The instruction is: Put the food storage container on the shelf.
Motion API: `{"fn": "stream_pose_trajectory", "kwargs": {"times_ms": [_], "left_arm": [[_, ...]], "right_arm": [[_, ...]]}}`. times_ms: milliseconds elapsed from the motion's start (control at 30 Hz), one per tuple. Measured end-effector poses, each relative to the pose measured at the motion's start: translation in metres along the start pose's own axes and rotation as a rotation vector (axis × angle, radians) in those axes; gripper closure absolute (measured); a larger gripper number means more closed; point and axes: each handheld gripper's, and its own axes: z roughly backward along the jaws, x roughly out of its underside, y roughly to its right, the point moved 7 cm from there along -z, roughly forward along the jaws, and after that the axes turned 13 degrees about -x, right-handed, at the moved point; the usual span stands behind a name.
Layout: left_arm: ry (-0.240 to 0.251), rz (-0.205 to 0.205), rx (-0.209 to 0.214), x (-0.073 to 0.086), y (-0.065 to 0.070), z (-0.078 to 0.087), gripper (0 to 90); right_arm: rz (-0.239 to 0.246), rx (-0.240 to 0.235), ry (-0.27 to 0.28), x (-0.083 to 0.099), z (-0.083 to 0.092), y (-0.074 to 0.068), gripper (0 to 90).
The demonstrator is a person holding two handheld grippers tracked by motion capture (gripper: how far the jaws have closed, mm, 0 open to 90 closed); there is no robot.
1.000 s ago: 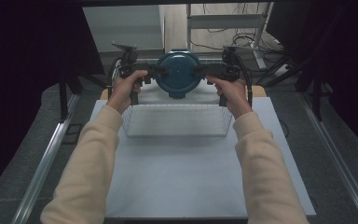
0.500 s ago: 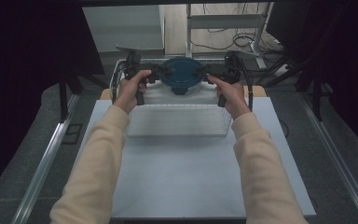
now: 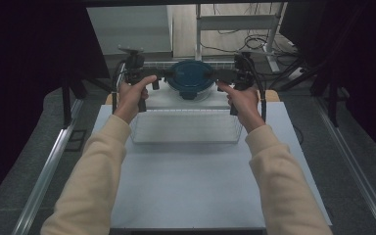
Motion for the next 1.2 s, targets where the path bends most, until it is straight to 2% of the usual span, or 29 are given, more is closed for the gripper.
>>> {"fn": "stream_pose_trajectory", "kwargs": {"times_ms": [100,200,300,367,400,500,633,733,833,933,1033,1100,1167,1200], "left_arm": [[0.029,-0.03,-0.003,0.003,0.002,0.013,21.6],[0.052,-0.049,0.014,0.011,0.004,0.027,22.1],[0.075,-0.094,0.018,0.028,0.005,0.04,23.6],[0.087,-0.11,0.021,0.046,0.001,0.048,23.9],[0.087,-0.122,0.022,0.054,-0.001,0.052,23.9],[0.1,-0.15,0.007,0.08,-0.007,0.062,24.0],[0.113,-0.209,-0.017,0.115,-0.014,0.077,23.8],[0.119,-0.259,-0.055,0.148,-0.022,0.086,23.3],[0.108,-0.283,-0.082,0.182,-0.029,0.088,23.0],[0.068,-0.313,-0.09,0.214,-0.035,0.082,21.8],[-0.02,-0.344,-0.123,0.248,-0.045,0.07,21.4],[-0.048,-0.35,-0.138,0.26,-0.049,0.066,20.9],[-0.071,-0.346,-0.149,0.27,-0.051,0.064,21.1],[-0.065,-0.35,-0.153,0.272,-0.051,0.065,20.6]], "right_arm": [[0.101,0.007,-0.014,0.003,0.01,-0.008,12.8],[0.22,0.046,-0.028,0.012,0.023,-0.013,12.9],[0.326,0.085,-0.03,0.025,0.037,-0.014,13.3],[0.4,0.131,-0.018,0.039,0.049,-0.012,14.0],[0.418,0.138,-0.019,0.045,0.054,-0.01,14.1],[0.42,0.122,-0.009,0.065,0.069,-0.005,14.8],[0.423,0.11,0.012,0.096,0.091,0.005,14.9],[0.446,0.109,0.0,0.127,0.105,0.011,14.9],[0.457,0.111,-0.022,0.158,0.115,0.018,14.9],[0.416,0.113,-0.032,0.19,0.119,0.031,15.5],[0.361,0.123,-0.095,0.226,0.116,0.051,15.5],[0.347,0.138,-0.144,0.245,0.115,0.062,15.4],[0.348,0.154,-0.16,0.254,0.115,0.069,15.3],[0.352,0.163,-0.159,0.257,0.115,0.071,15.0]]}}
